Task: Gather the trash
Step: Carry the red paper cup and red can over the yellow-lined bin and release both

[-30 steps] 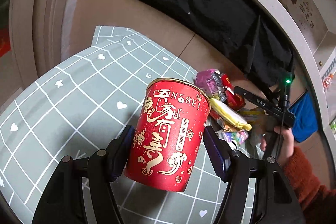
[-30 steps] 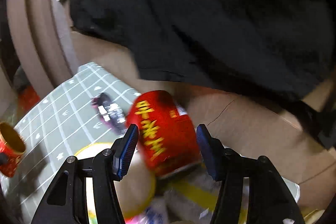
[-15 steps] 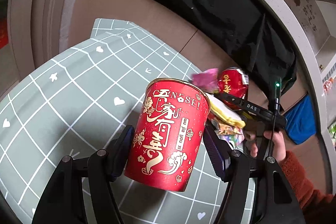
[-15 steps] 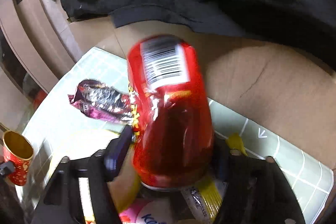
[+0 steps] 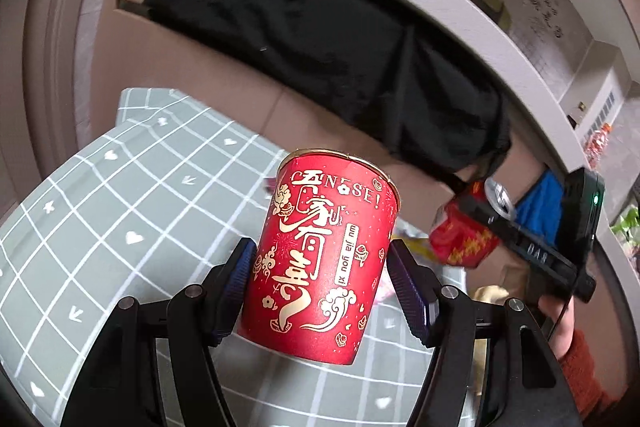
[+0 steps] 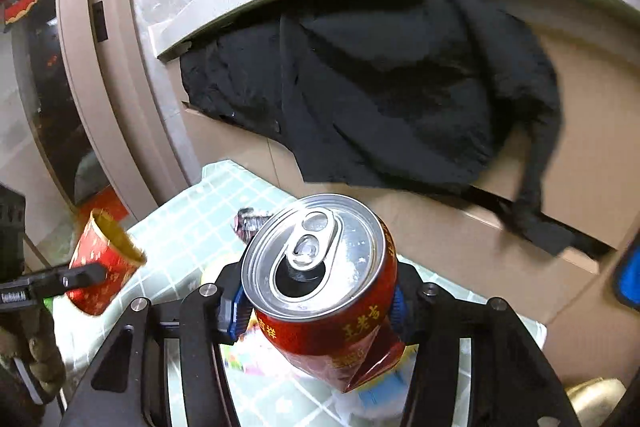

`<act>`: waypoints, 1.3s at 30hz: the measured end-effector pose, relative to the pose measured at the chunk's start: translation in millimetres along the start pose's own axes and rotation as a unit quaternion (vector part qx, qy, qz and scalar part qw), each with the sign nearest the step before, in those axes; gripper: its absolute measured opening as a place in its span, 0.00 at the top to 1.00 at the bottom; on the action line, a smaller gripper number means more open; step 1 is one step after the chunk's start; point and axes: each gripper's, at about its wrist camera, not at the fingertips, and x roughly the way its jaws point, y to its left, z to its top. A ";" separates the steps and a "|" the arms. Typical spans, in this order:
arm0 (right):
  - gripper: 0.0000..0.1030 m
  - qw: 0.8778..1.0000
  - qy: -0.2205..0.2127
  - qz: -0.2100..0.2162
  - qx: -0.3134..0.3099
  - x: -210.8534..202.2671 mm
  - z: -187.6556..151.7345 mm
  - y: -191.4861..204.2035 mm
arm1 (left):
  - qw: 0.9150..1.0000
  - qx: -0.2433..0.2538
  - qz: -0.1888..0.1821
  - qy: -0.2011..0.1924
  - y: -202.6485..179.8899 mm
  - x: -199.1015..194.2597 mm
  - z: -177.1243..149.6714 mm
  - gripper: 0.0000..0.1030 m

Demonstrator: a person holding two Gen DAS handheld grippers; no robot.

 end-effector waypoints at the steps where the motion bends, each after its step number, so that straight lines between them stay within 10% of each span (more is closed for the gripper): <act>1: 0.51 1.000 0.000 0.006 0.004 -5.2 -3.0 -1.0 | 1.000 0.007 -0.002 0.001 -9.1 -0.2 -1.4 0.35; 11: 0.51 0.999 -0.052 0.001 0.003 -90.0 -26.0 -4.8 | 0.995 0.089 -0.011 -0.035 -107.0 -6.1 -11.7 0.35; 25: 0.51 0.986 -0.125 -0.108 0.021 -244.2 -59.1 -84.3 | 0.974 0.196 -0.080 -0.074 -289.5 18.0 -46.2 0.35; 39: 0.51 0.973 -0.131 -0.179 0.070 -311.7 -108.1 -155.3 | 0.965 0.238 -0.101 -0.039 -360.3 55.3 -97.3 0.35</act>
